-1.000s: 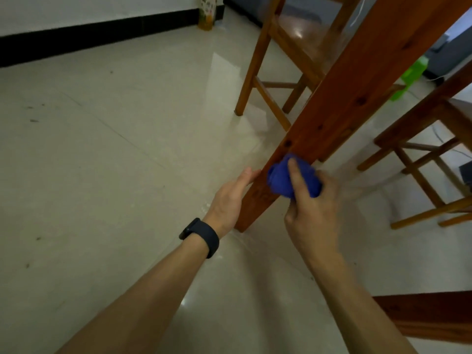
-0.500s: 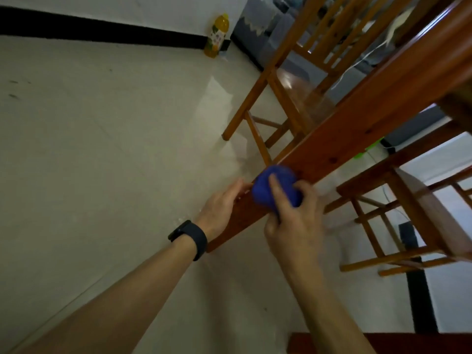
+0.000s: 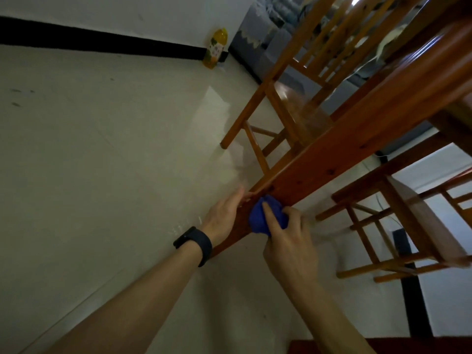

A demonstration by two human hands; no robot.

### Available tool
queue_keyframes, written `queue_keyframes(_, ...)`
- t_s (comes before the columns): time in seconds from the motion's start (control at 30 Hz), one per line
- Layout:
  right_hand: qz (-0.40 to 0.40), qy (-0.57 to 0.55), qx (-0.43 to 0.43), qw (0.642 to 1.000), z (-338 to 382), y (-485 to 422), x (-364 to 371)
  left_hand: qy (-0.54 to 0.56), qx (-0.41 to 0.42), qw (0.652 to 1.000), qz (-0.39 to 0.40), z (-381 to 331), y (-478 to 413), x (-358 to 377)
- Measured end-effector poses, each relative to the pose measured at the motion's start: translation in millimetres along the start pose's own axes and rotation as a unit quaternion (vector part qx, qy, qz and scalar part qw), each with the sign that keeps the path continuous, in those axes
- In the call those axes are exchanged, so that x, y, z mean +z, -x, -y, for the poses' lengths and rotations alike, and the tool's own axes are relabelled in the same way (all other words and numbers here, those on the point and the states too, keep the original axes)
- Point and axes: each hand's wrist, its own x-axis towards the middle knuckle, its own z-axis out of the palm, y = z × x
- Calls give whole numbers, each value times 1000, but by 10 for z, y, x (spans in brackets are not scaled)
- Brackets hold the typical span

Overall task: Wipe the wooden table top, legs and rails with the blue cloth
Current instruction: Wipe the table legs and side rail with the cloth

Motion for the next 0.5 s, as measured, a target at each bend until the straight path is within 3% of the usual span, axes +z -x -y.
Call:
queue_keyframes(0.17, -119, -6, 79, 990, -100, -236, -200, -23, 12, 1000, -6, 10, 1, 16)
queue_keyframes(0.33, 20, -10, 7, 1000, 61, 13, 97, -38, -6, 999, -3, -85, 49, 28)
queue_keyframes(0.43, -66, -98, 58, 991, 36, -129, -98, -57, 24, 998, -9, -161, 156, 72)
queue_keyframes(0.5, -116, -231, 111, 960, -4, -215, -209, -74, 33, 996, -27, -217, 264, 105)
